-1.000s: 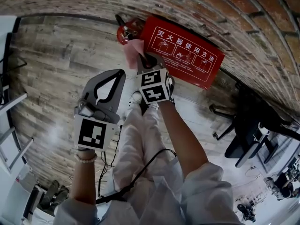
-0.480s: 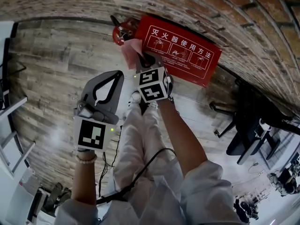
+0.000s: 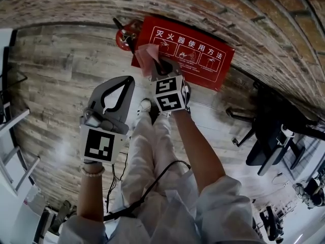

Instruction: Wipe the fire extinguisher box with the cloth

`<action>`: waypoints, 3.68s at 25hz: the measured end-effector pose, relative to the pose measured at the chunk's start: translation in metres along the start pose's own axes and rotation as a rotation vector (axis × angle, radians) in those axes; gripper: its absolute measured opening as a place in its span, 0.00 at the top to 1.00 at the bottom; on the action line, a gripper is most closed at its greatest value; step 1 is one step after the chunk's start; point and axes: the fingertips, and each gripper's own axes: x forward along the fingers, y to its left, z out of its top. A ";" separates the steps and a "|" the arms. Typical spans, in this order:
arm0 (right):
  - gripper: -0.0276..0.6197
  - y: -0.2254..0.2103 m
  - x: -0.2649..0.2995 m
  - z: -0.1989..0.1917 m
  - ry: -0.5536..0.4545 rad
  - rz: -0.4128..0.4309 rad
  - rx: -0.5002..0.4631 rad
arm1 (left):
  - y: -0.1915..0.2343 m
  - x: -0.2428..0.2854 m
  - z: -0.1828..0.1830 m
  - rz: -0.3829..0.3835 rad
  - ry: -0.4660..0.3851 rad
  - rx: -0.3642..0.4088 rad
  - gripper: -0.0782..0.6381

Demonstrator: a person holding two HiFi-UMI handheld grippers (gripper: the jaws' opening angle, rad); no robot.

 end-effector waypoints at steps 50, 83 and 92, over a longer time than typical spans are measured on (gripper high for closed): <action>0.91 -0.176 -0.133 -0.124 0.025 -0.358 0.191 | -0.075 0.052 0.034 -0.140 -0.001 0.091 0.89; 0.91 -0.158 -0.239 -0.052 -0.082 -0.379 0.255 | -0.061 -0.020 0.113 -0.110 -0.080 0.142 0.89; 0.91 -0.122 -0.316 0.041 -0.231 -0.349 0.135 | -0.044 -0.083 0.179 -0.099 -0.194 -0.030 0.89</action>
